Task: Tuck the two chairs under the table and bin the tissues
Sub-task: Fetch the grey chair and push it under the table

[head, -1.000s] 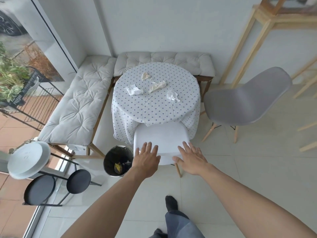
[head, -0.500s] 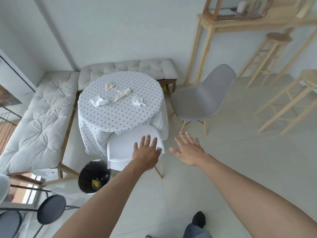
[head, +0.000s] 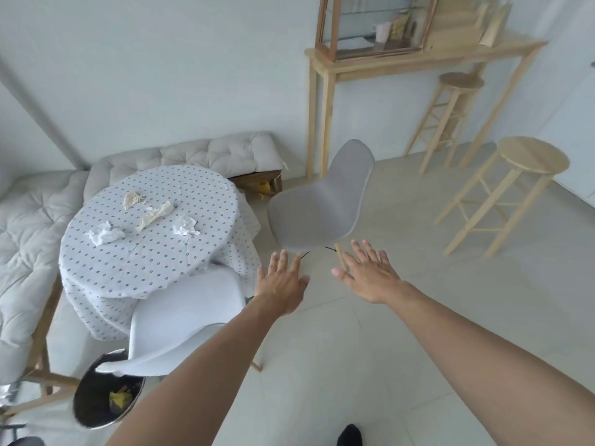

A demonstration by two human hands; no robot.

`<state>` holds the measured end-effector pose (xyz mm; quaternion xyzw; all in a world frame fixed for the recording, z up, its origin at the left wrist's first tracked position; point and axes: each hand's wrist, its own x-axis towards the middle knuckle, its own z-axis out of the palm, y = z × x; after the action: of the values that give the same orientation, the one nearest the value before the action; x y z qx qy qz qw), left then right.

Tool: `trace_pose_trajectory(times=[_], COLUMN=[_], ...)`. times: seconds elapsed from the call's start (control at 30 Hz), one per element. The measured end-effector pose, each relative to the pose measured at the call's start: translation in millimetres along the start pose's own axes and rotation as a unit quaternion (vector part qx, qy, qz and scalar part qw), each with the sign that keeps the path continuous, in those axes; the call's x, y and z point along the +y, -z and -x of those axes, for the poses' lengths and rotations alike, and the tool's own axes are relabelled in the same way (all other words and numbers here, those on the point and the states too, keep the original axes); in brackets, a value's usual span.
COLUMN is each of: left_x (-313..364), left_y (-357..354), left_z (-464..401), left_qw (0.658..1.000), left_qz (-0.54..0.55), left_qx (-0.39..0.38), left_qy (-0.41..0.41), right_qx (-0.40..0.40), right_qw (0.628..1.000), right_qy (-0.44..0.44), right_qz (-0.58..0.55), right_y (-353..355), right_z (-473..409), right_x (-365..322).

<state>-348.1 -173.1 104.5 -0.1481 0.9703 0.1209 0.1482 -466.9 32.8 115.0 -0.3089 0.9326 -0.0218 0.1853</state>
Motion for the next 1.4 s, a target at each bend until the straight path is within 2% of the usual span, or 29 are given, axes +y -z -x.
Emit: trace_pose_trajectory(times=[0.23,0.53,0.77,1.0,1.17,1.4], left_x=[97,177,205,242,269,280], left_y=[17,29,40,71,88,91], left_z=[-75,-179,-304,-442,-509,-596], left_qw=[1.000,0.998,0.998,0.997,0.996,1.000], left_qz=[-0.004,-0.017,-0.025,-0.016,-0.009,0.001], left_qx=[0.017,0.013,-0.002,-0.026,-0.028,-0.025], left_qy=[-0.026,-0.058,-0.064,-0.073,-0.080,-0.013], right_qx=[0.022,0.055,0.049,0.052,0.053,0.028], right_qw=[1.000,0.998,0.998,0.995,0.994,0.999], right_qy=[-0.020,-0.019,-0.038,-0.080,-0.092,-0.040], right_qz=[-0.002,0.002,-0.005,-0.004,0.001,0.003], right_y=[45,74,90,137,161,187], right_z=[-13,-58,-147,-237,-292,-398], right_x=[112,203,263,333,376,435])
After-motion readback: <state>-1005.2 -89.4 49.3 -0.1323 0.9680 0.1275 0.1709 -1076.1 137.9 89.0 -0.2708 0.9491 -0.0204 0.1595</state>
